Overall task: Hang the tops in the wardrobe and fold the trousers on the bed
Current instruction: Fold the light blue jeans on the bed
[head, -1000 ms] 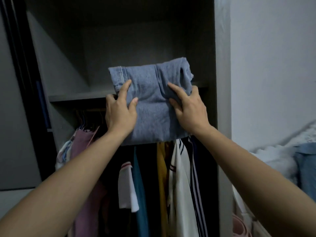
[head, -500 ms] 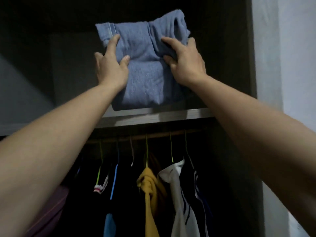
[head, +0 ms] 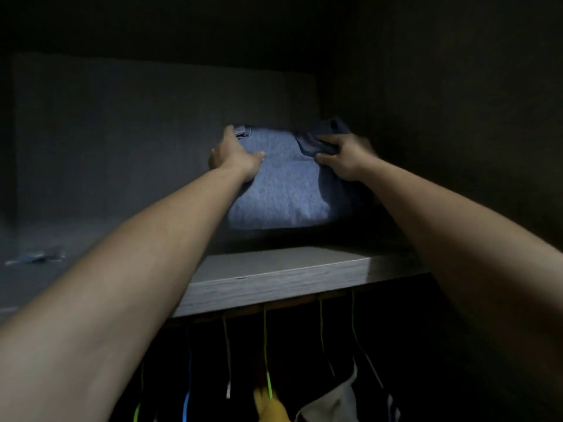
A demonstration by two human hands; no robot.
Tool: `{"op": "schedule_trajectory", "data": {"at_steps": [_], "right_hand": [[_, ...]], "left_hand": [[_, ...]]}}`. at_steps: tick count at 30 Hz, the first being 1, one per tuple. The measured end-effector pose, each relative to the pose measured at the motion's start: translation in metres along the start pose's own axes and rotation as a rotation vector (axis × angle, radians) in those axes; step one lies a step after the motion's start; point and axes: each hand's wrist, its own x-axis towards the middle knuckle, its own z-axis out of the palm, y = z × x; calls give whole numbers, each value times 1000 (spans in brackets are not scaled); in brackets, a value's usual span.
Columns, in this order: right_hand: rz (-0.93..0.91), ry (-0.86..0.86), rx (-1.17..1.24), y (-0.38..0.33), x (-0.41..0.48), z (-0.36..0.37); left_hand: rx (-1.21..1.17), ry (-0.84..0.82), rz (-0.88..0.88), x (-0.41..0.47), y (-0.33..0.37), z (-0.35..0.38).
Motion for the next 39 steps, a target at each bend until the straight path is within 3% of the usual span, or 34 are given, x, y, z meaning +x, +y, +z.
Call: {"op": "schedule_trajectory", "data": {"at_steps": [3,6,8,11,15,17,22,25,28,30,37,39], "right_hand": [[84,-113,-99,18,5,21],[198,-443,-283,42,4,39],[255,-567,-378,51,2,41],[253,-546,-399,51,2,35],[167,-474,-314,33,-7,14],[166,-528,-215,21,-12,-4],[139,-869,-206,4,-29,-6],[111,-782,-289,16,-29,15],[51,-677,-398,26,-27,23],[-1,-623,-489,33,-27,26],[43,-631,-372,43,-37,25],[50,-634,-360,41,-43,20]], "left_hand": [[45,-145,-57,4,-12,19],[280,-401,-109,1,-23,26],[365,-584,-95,-5,-29,25],[307,-821,-84,-12,-32,20],[280,-1001,-136,-11,-28,2],[296,-1068,-138,-10,-31,-4],[422,-963,-34,-15,-27,7],[550,-880,73,-20,-24,14],[975,-566,387,-28,-24,23],[1045,-451,461,-31,-24,34],[992,-556,455,-36,-18,37],[1016,-657,390,-38,-19,32]]}}
